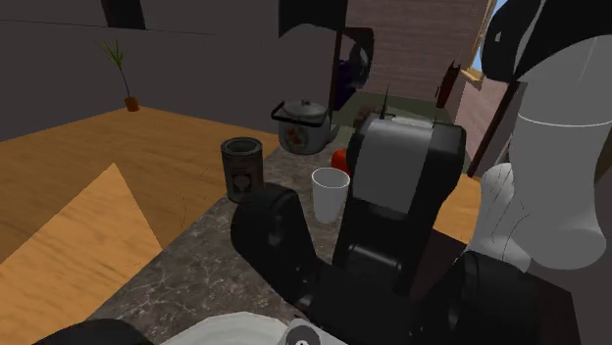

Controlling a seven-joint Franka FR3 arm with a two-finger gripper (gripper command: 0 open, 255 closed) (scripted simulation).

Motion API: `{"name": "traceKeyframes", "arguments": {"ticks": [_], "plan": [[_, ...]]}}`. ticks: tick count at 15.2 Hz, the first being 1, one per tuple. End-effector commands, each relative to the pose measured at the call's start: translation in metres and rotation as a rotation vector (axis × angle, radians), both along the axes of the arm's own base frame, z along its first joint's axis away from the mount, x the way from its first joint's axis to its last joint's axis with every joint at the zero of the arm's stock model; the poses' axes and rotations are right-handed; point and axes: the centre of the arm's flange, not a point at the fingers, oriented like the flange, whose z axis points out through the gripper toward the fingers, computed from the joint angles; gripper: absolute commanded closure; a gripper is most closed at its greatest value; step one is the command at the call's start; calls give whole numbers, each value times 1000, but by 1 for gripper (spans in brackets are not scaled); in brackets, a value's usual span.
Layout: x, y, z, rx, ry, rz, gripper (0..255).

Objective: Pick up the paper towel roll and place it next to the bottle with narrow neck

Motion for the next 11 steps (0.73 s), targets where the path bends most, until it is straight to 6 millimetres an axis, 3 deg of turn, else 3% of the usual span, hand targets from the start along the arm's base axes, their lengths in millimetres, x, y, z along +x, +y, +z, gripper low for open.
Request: {"name": "traceKeyframes", "arguments": {"ticks": [1, 11], "plan": [[0, 0, -10, 1, 0, -1, 255], [0, 0, -63, 1, 0, -1, 255]]}}
